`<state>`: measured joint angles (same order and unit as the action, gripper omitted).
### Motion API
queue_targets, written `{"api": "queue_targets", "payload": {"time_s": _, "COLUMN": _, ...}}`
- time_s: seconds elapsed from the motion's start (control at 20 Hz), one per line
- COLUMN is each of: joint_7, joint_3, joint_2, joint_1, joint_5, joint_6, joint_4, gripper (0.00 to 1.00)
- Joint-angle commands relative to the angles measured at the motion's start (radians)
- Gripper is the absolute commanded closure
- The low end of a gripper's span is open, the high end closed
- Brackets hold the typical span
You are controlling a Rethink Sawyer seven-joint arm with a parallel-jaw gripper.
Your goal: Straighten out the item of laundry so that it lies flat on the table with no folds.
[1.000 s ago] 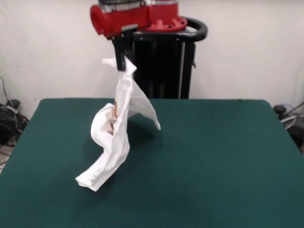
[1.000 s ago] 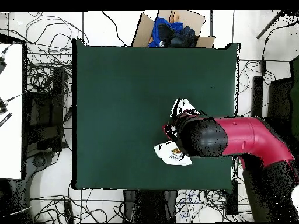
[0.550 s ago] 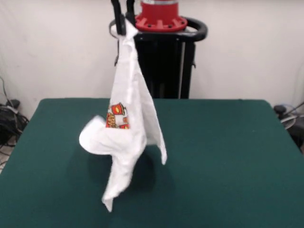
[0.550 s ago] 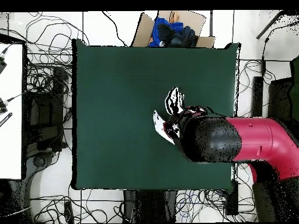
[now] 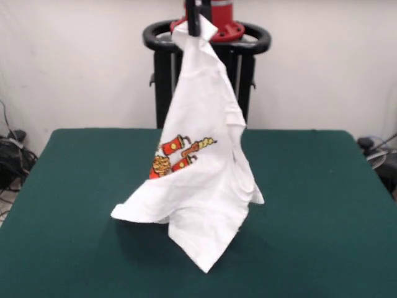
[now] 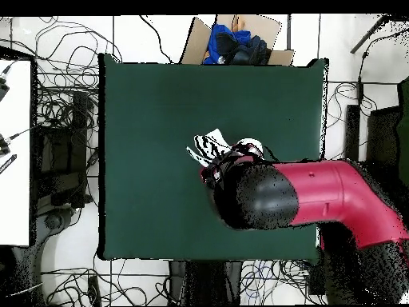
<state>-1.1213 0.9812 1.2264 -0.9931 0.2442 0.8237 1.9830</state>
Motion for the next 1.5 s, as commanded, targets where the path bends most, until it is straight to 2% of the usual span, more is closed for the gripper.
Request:
{"api": "queue_targets", "payload": {"time_s": 0.05, "joint_7": -0.044, "joint_3": -0.012, "joint_2": -0.048, "joint_1": 0.072, "joint_5": 0.068, "joint_6": -0.089, "joint_4": 0.126, "gripper": 1.0}}
{"api": "queue_targets", "payload": {"time_s": 0.55, "joint_7": -0.043, "joint_3": -0.027, "joint_2": -0.029, "joint_1": 0.084, "joint_5": 0.063, "joint_6": -0.074, "joint_4": 0.127, "gripper": 1.0}}
{"api": "queue_targets", "payload": {"time_s": 0.95, "joint_7": -0.054, "joint_3": -0.018, "joint_2": 0.011, "joint_1": 0.089, "joint_5": 0.022, "joint_6": -0.059, "joint_4": 0.144, "gripper": 1.0}}
{"api": "queue_targets", "payload": {"time_s": 1.15, "joint_7": -0.039, "joint_3": 0.0, "joint_2": 0.065, "joint_1": 0.082, "joint_5": -0.043, "joint_6": -0.016, "joint_4": 0.15, "gripper": 1.0}}
{"api": "queue_targets", "payload": {"time_s": 1.5, "joint_7": 0.066, "joint_3": 0.02, "joint_2": 0.204, "joint_1": 0.048, "joint_5": -0.209, "joint_6": 0.05, "joint_4": 0.177, "gripper": 1.0}}
